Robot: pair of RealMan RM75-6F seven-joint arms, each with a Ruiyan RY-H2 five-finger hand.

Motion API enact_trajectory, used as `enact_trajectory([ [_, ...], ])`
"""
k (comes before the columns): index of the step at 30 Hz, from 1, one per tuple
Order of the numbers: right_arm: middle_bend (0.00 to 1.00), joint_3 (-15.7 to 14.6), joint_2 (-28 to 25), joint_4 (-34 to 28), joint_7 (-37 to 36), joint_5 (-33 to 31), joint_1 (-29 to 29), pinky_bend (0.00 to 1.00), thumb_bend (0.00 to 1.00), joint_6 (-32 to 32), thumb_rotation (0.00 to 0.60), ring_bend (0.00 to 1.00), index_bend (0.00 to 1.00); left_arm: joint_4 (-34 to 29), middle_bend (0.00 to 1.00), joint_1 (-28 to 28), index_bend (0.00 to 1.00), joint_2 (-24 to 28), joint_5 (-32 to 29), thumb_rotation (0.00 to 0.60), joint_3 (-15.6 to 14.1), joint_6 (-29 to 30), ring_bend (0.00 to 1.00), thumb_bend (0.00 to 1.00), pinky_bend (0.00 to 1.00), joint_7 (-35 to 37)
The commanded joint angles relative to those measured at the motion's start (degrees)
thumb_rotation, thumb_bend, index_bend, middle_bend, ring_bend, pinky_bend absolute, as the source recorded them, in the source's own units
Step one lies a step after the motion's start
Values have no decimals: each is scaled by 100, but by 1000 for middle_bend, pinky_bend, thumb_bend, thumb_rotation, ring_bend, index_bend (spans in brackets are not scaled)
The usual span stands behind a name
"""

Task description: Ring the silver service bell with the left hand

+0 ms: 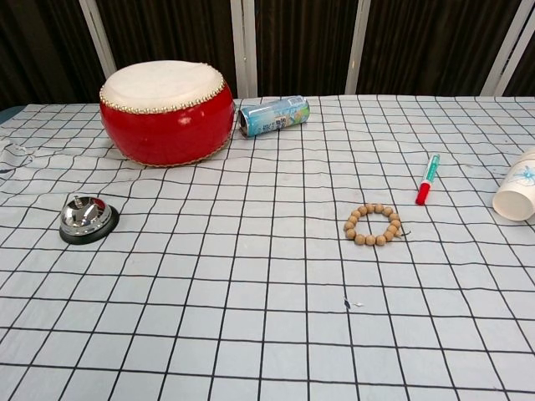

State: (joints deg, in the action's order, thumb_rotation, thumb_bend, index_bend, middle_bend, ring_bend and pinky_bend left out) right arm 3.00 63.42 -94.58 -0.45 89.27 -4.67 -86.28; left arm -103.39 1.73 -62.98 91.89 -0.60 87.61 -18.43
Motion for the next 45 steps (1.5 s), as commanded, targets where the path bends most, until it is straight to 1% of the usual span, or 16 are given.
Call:
enact_trajectory([
  [1, 83, -15, 2, 13, 8, 14, -4, 39, 404, 17, 600, 115, 164, 15, 0, 62, 0, -61, -21, 600, -4, -100, 0, 977, 0, -75],
  [6, 83, -7, -4, 34, -61, -14, 4, 40, 404, 14, 600, 116, 164, 70, 0, 187, 0, -163, -54, 600, 68, -236, 0, 978, 0, -114],
  [9, 83, -7, -5, 42, -81, -47, 1, 39, 403, 45, 600, 115, 164, 128, 0, 339, 0, -219, -147, 600, 149, -452, 0, 993, 0, -120],
  [11, 83, -10, 0, 40, -75, -43, -6, 40, 403, 60, 600, 115, 164, 194, 0, 493, 0, -279, -280, 600, 246, -670, 0, 1000, 0, -143],
  [16, 83, -32, 22, 23, -27, -18, -26, 39, 404, 103, 600, 116, 164, 444, 0, 1108, 0, -535, -812, 600, 521, -1605, 0, 1000, 0, -373],
  [22, 83, -29, 33, 34, -14, -69, -38, 40, 403, 156, 600, 116, 164, 779, 0, 1707, 0, -1032, -1265, 600, 746, -2307, 0, 1000, 0, -796],
  [26, 83, -25, 35, 51, -24, -97, -39, 39, 404, 173, 600, 116, 164, 1059, 0, 2019, 0, -1384, -1495, 600, 785, -2643, 0, 1000, 0, -1104],
  [35, 83, -18, 56, 87, -27, -152, -63, 39, 403, 241, 600, 116, 164, 1705, 0, 2413, 0, -2077, -1952, 600, 838, -2871, 0, 1000, 0, -1491],
  [45, 83, -15, 67, 100, -11, -177, -79, 40, 403, 279, 600, 116, 164, 2233, 0, 2677, 0, -2509, -2334, 600, 807, -3033, 0, 1000, 0, -1670],
])
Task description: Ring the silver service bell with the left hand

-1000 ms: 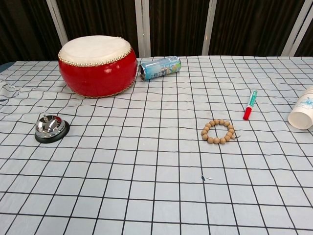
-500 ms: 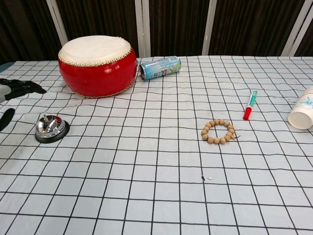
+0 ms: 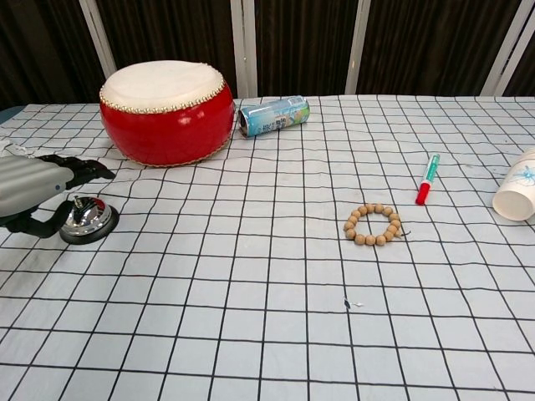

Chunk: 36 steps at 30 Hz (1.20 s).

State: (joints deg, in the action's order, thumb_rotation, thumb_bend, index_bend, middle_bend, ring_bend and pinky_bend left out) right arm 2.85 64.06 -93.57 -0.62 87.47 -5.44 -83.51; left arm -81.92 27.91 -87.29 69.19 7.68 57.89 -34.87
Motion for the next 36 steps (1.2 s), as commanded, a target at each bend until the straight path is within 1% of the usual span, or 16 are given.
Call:
enact_trajectory([
  [1, 83, -2, 6, 2, 11, 1, -5, 40, 403, 7, 600, 116, 164, 139, 0, 80, 0, -121, -94, 600, -35, -70, 0, 1000, 0, -34],
  [9, 83, 3, 16, 19, 22, -18, -16, 40, 404, 29, 600, 116, 164, 390, 0, 136, 0, -276, -244, 600, -138, -77, 0, 1000, 0, -19],
  [25, 83, -3, 27, 21, 27, -27, -30, 39, 404, 54, 600, 116, 164, 811, 0, 221, 0, -515, -325, 600, -325, -66, 0, 1000, 0, -48],
  [31, 83, -11, 25, 16, 20, -12, -31, 39, 404, 54, 600, 116, 164, 745, 0, 188, 0, -469, -229, 600, -365, 124, 0, 1000, 0, -42],
  [36, 83, -7, 10, 0, -5, 4, -20, 39, 403, 17, 600, 116, 164, 481, 0, 154, 0, -293, -170, 600, -340, 327, 0, 1000, 0, -64],
])
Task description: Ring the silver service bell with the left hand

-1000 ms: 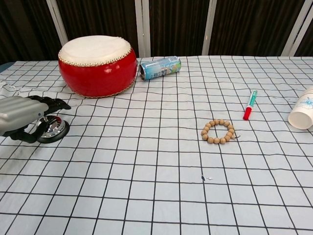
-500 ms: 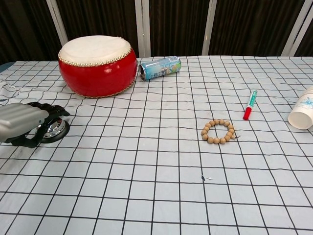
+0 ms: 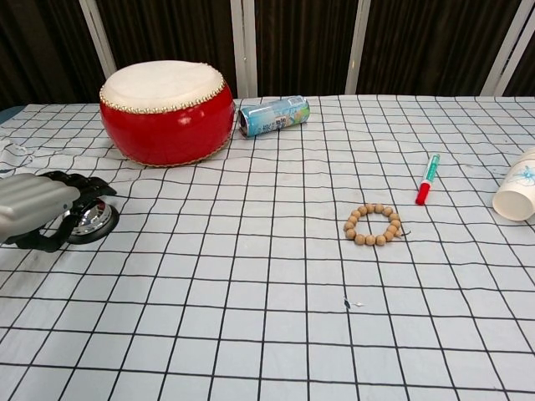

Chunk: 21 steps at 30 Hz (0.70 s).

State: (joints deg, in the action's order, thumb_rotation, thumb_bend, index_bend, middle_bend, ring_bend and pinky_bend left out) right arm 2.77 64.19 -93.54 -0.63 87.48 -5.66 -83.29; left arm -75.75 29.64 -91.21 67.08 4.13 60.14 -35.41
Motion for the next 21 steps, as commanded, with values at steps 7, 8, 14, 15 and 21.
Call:
enact_trajectory([
  [7, 83, -3, -17, -5, -38, 6, 12, 40, 403, -17, 600, 116, 164, -998, 0, -182, 0, 663, 275, 600, 154, 773, 0, 1000, 0, -3],
  [8, 83, -1, -22, -4, -50, 1, 14, 40, 403, -18, 600, 116, 164, -1243, 0, -273, 0, 830, 397, 600, 141, 1008, 0, 1000, 0, -24],
  [14, 83, -7, -76, -15, -170, 35, 48, 40, 403, -86, 600, 116, 164, -2948, 0, -1725, 0, 2366, 1617, 600, -541, 3224, 0, 1000, 0, 858],
  [15, 83, -11, -86, -26, -187, 60, 56, 40, 403, -111, 600, 116, 164, -3018, 0, -1886, 0, 2531, 1667, 600, -637, 3363, 0, 1000, 0, 1077],
  [21, 83, -31, -144, -113, -305, 207, 78, 40, 403, -221, 600, 116, 164, -3198, 0, -2435, 0, 3194, 1354, 600, -842, 3479, 0, 1000, 0, 2318],
])
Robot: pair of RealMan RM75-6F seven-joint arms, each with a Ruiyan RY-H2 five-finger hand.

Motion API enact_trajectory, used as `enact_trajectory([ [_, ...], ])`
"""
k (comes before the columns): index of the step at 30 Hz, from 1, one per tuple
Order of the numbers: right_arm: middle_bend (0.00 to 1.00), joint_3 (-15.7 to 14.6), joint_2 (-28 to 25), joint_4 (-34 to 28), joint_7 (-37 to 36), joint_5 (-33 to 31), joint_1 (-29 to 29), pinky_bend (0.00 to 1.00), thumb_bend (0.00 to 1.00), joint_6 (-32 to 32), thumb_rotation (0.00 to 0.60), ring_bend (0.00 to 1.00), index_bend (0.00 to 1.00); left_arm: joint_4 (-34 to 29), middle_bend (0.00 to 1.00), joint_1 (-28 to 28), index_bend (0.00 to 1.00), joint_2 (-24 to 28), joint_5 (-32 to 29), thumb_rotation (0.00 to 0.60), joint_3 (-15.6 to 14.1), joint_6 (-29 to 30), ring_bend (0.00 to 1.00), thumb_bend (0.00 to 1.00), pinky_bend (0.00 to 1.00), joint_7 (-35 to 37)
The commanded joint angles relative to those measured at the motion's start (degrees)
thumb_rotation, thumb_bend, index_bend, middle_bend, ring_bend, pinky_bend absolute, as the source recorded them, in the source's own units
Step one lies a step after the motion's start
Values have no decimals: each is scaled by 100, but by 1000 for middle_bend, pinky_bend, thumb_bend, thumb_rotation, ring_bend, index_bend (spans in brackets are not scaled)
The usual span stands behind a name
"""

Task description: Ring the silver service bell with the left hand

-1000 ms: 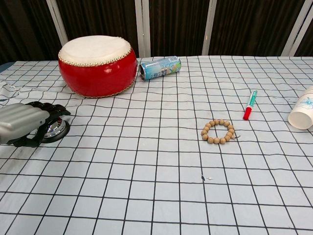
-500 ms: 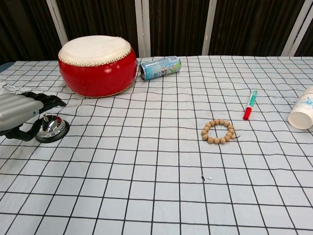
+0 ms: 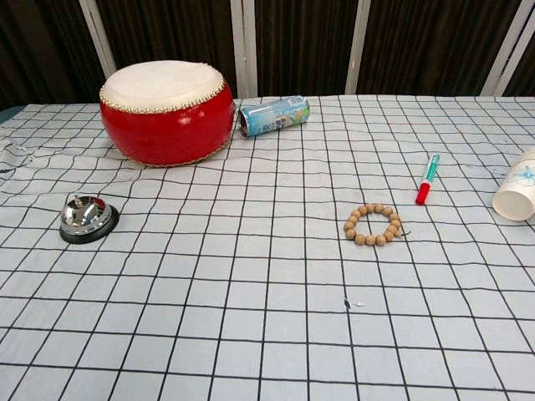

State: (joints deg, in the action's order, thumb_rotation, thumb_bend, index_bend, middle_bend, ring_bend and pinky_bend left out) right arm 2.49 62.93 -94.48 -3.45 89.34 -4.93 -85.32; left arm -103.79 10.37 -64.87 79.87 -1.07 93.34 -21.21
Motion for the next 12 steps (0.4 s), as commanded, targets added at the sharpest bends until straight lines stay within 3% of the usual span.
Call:
enact_trajectory([
  [1, 83, 1, -22, -21, -29, 25, 2, 39, 404, -22, 600, 115, 164, -371, 0, -541, 0, 591, 74, 600, -337, 138, 0, 1000, 0, 969],
  [12, 83, 54, 4, 17, -72, -12, -60, 39, 403, 37, 600, 115, 164, -241, 0, -547, 0, 610, 197, 600, -267, -197, 0, 1000, 0, 1037],
])
